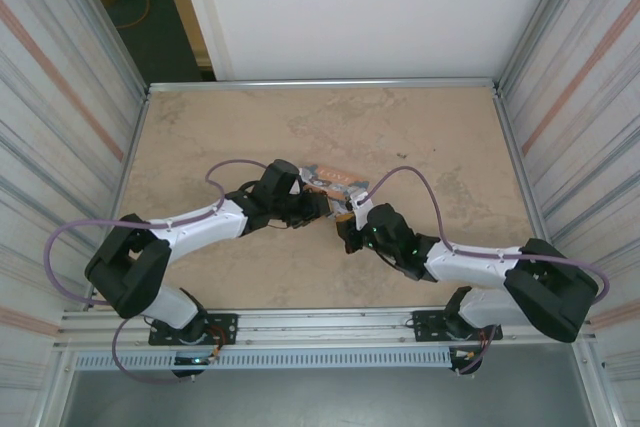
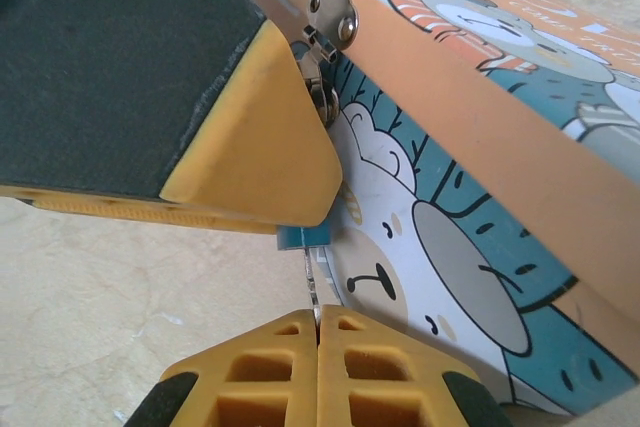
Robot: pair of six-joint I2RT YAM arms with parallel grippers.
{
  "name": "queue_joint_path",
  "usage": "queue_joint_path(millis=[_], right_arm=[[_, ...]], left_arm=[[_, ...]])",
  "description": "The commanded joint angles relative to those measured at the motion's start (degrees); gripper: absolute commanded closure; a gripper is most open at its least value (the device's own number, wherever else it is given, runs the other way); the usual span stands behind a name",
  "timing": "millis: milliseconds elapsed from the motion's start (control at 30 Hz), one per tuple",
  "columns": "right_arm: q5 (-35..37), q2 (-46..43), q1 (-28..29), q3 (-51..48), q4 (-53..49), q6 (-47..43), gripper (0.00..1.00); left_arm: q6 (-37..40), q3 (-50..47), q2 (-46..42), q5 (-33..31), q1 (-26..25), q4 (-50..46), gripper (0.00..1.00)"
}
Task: Unlock a padlock with a key
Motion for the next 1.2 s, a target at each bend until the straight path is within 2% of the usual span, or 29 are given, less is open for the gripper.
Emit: queue_joint_path(millis=[0, 233, 933, 1167], right_arm=[[-3.72, 0.36, -0.64, 2.4, 8.35, -0.57, 1.0], [-2.38, 2.15, -0.99, 2.93, 10.9, 0.09, 1.0], [-4.79, 2.54, -3.01, 9.46, 11.74, -1.58, 1.0], [-3.77, 3.03, -3.09, 6.52, 10.37, -0.28, 1.0]], left_arm=[[0.07, -0.26, -2.02, 5.4, -1.44, 2.27, 0.82], [-0.08, 0.08, -1.49, 5.63, -1.44, 2.49, 0.82], [-3.58, -2.43, 2.1, 6.78, -3.11, 7.81, 0.82], [-3.68, -2.55, 2.53, 6.21, -3.11, 8.53, 0.82]])
